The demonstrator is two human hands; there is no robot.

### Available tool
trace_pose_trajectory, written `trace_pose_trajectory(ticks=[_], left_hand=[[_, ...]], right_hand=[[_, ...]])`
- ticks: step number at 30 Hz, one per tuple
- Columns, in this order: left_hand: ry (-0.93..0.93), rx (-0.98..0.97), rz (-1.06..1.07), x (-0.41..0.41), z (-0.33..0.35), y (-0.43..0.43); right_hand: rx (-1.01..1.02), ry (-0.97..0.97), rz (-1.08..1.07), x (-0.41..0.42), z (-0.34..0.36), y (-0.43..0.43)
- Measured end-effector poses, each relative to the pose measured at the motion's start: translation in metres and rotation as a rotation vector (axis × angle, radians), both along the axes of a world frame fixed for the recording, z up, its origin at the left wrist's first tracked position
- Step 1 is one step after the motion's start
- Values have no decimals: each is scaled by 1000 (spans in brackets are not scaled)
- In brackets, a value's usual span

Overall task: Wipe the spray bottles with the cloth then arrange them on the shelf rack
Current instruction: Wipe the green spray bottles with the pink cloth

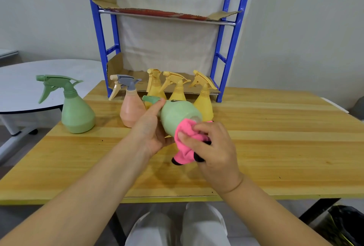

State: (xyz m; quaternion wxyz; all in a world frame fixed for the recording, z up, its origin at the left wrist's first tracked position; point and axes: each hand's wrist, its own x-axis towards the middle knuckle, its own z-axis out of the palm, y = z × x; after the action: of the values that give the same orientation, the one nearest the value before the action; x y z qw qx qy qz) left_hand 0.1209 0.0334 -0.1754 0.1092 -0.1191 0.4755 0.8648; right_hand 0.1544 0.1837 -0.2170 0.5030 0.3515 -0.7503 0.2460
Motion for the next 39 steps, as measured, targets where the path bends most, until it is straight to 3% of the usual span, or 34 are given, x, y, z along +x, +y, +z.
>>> trace_pose_trajectory(ticks=[3,10,13,17,23,29,32,36,39], left_hand=[[-2,34,14,0,1,-1],[72,102,-45,5,12,-6],[197,121,-64,10,17,-6],[212,131,-111,14,17,-8],[219,74,-33,12,14,-7],[202,49,-64,7,6,-2],[248,10,-116,7,2,-5],[285,-131,-218,6,-4,-8],[254,-85,-142,6,-4,-8]], right_hand=[[122,-12,-3,-3,-12,8],[-31,-64,-72,-8,-8,22],[26,-35,-66,-7,-5,23],[113,-21,-72,-8,-8,27],[-19,53,29,3,0,17],[157,-158,-48,4,8,6],[155,106,19,2,6,4],[175,101,23,-2,4,4],[126,11,7,-6,-1,10]])
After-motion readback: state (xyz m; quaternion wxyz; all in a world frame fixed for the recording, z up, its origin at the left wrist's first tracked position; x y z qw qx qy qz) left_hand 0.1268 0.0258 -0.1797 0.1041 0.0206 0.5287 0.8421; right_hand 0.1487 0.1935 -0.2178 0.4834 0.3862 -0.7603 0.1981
